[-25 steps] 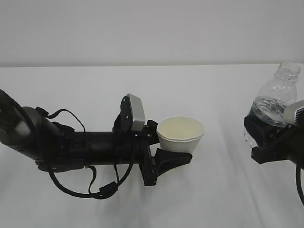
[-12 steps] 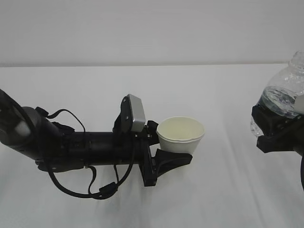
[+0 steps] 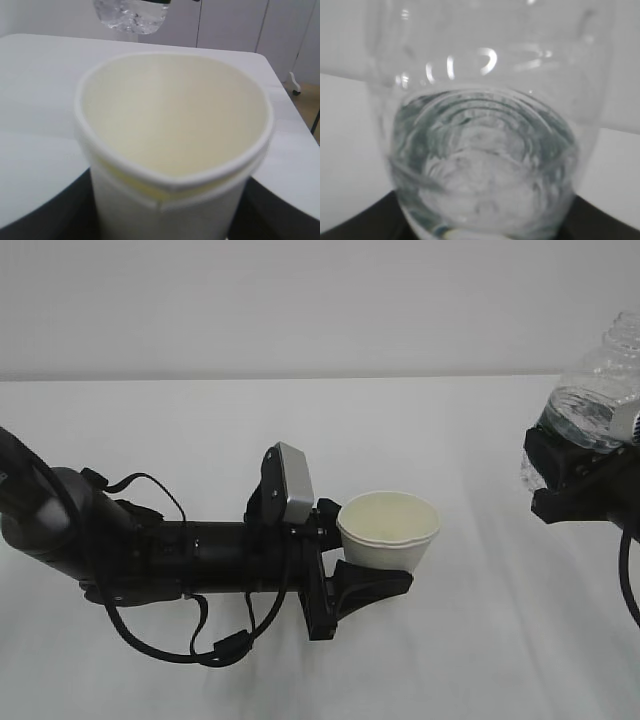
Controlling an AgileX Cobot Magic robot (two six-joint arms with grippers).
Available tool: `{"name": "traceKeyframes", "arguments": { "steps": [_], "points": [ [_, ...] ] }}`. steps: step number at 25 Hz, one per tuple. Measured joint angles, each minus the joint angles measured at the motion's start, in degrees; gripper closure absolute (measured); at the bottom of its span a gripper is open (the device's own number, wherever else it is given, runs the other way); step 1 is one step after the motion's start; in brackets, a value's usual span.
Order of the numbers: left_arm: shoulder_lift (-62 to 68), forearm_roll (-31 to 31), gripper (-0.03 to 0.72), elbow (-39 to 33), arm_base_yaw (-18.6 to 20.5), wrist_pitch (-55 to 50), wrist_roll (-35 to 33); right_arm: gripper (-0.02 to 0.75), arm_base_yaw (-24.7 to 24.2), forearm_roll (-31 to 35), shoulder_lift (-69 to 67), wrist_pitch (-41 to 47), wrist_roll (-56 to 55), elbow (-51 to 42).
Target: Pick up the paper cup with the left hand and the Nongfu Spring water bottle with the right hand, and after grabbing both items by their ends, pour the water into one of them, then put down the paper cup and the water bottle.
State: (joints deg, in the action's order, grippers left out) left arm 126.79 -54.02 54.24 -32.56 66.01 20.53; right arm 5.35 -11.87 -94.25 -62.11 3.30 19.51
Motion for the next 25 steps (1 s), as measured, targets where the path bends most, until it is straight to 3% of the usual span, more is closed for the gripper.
{"name": "traceKeyframes", "arguments": {
  "steps": [12,25],
  "points": [
    [0.0,0.0,0.226,0.0,0.0,0.0,0.0,0.372,0.0,0.7,0.0,12.1,-0.1,3.1],
    [0.0,1.0,0.226,0.2,0.0,-0.8,1.4,0.372,0.0,-0.1,0.0,12.4,8.3,3.2]
  ]
}}
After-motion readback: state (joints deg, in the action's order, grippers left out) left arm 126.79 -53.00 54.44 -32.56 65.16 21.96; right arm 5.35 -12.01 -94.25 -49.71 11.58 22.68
